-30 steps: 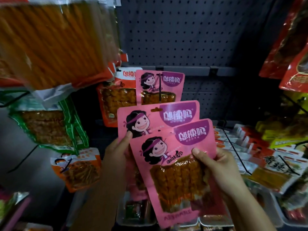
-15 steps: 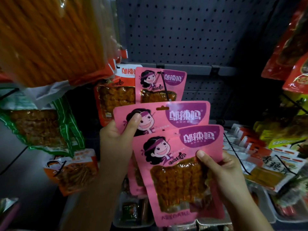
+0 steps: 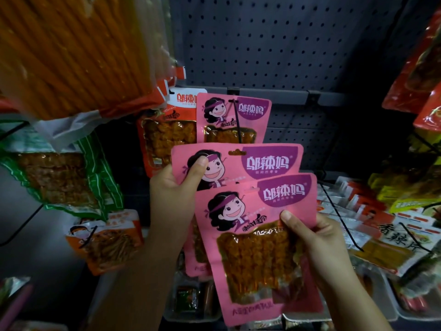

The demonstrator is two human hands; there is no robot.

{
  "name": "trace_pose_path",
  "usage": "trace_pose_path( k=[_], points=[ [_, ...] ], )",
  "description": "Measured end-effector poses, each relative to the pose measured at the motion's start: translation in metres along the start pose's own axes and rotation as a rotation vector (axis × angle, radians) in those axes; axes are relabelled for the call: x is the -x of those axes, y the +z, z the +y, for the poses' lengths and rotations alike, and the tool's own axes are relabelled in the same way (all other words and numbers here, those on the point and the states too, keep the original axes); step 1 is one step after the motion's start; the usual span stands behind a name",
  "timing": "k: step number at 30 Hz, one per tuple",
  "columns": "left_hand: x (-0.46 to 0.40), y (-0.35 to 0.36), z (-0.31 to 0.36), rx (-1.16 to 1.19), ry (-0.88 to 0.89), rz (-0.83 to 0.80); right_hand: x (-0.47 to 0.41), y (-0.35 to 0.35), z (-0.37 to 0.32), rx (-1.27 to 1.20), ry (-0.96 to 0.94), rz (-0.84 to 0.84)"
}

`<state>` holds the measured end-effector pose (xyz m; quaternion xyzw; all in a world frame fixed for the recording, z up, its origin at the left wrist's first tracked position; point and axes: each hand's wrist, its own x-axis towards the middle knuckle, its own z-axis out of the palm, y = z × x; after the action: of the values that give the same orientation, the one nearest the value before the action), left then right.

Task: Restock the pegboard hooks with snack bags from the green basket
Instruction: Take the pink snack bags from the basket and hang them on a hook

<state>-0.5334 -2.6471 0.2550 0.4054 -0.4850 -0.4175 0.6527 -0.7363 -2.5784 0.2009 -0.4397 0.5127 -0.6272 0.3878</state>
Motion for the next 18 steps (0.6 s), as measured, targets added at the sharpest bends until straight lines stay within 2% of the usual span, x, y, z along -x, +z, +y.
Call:
trace_pose_path(
  k=[6,18],
  points=[
    [-0.002,0.002,0.003,-0.075,0.119,0.025,-0.003,-0.002,0.003,-0.010,0.028,0.019],
    [-0.017,0.009,-0.017,-0.067,0.004,0.002,-0.015,0.002,0.010,-0.040,0.101,0.072]
  ],
)
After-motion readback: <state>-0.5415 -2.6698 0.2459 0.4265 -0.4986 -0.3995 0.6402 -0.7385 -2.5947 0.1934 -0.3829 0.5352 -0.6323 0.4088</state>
